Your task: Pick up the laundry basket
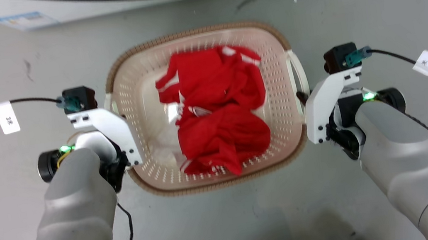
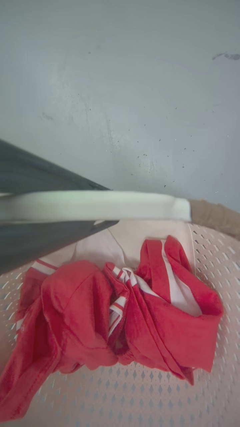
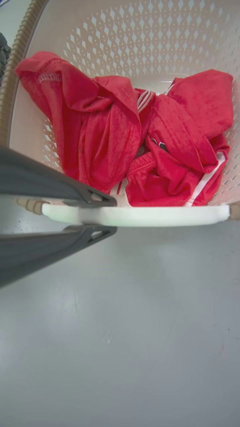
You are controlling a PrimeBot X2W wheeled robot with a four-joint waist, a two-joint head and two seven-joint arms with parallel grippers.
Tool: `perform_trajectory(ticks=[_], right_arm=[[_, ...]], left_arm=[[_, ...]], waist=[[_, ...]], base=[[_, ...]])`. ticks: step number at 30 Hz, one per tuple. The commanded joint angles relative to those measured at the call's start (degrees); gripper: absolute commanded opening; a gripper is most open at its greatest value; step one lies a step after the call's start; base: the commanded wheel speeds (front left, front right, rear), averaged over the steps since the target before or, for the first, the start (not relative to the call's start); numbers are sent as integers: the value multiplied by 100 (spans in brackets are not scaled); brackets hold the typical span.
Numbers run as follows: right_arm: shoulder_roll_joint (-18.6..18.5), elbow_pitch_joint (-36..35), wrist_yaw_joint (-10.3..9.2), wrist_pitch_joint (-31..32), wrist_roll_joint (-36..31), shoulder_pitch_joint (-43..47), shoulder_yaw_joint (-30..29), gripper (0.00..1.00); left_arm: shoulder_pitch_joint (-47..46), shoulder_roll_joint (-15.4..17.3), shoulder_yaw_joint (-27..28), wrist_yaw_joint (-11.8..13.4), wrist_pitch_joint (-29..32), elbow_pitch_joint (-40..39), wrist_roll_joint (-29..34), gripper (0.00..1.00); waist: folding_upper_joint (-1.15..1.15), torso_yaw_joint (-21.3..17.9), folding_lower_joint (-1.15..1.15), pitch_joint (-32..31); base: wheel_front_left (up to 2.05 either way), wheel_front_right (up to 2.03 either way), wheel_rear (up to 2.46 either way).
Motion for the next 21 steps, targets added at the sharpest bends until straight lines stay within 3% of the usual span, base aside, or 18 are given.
perform_trajectory(ticks=[1,21], right_arm=[[86,-22,20,47,32,54,49,0],[22,-50,45,2043,956,580,524,0]], left_arm=[[22,-102,-14,-24,4,-43,-26,0],[835,-97,-546,-46,1553,-393,-1101,0]], waist=[[0,3,0,-224],[0,31,0,-2412]], base=[[0,0,0],[0,0,0]])
